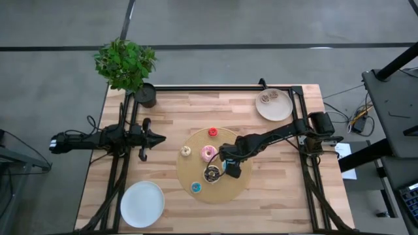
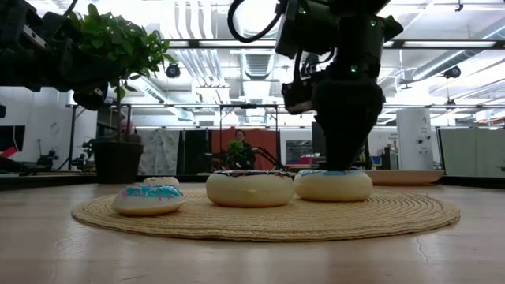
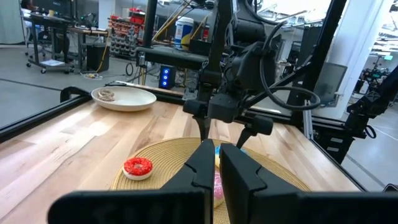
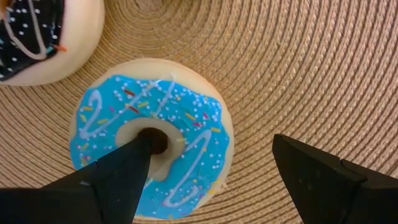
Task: Pick & Place donuts
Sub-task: Put the large blue donut on the white plate
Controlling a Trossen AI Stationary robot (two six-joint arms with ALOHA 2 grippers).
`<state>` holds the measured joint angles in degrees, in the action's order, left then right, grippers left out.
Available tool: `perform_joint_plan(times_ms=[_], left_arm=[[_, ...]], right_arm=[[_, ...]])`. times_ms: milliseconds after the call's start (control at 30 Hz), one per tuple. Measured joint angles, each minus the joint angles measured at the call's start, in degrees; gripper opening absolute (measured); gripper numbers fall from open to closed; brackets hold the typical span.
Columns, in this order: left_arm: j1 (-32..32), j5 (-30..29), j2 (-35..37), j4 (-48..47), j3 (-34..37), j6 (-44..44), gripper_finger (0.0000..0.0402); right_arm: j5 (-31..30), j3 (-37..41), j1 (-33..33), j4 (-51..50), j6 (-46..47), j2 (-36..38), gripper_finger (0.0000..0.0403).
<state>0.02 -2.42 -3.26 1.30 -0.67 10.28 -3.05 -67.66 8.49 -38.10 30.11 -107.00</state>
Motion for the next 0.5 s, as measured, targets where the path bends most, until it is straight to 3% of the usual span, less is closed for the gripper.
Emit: perform_joint_plan(times_ms=[500], left_arm=[[0.01, 0.0, 0.01, 0.0, 0.0, 0.0, 0.0]], right_arm=[[-0.02, 1.12, -0.26, 1.43, -0.04, -0.02, 0.0325]])
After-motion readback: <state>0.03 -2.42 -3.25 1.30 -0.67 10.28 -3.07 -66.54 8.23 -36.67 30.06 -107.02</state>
